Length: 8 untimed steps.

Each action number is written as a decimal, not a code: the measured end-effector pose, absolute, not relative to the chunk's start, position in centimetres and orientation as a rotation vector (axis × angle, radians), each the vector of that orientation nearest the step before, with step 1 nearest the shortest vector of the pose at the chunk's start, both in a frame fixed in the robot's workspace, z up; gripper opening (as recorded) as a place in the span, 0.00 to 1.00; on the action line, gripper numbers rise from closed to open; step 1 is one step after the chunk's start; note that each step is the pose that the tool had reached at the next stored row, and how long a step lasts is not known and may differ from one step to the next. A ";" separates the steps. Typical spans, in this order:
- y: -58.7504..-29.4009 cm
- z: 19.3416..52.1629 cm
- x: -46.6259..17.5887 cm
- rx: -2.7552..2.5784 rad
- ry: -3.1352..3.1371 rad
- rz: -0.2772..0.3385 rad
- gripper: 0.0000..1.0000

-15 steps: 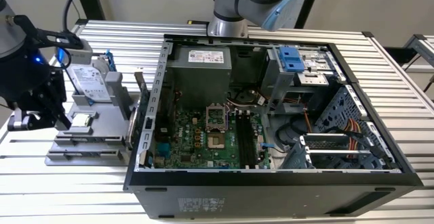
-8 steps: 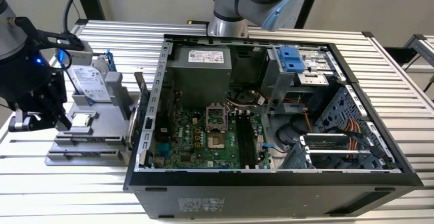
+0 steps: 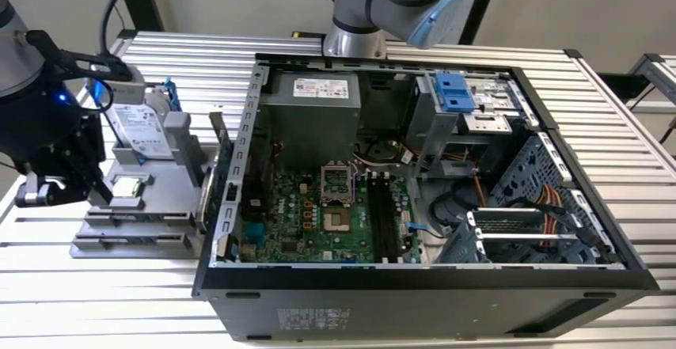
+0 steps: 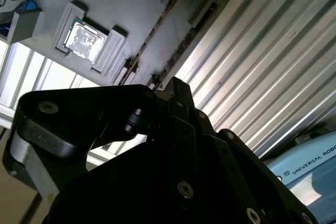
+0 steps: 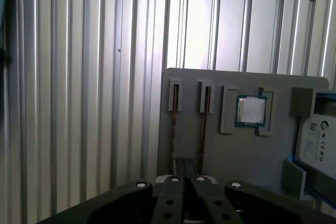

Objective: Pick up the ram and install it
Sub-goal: 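Pick up the ram and move it above insertion slot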

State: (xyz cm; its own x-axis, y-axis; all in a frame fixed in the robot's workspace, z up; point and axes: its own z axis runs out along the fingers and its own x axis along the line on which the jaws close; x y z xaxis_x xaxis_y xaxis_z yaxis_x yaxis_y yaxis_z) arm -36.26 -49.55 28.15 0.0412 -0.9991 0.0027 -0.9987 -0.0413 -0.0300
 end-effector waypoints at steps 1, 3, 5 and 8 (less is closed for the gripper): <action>-49.5 28.1 -36.3 -2.252 2.162 -0.036 0.00; -49.5 28.0 -36.3 -2.252 2.161 -0.036 0.00; -49.6 28.0 -36.3 -2.252 2.161 -0.036 0.00; -49.6 27.9 -36.3 -2.252 2.161 -0.035 0.00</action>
State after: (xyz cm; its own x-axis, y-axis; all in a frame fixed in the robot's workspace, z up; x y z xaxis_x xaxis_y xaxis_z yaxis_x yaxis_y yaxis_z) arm -36.26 -49.55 27.94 0.0412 -0.9991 0.0027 -0.9987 -0.0413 -0.0300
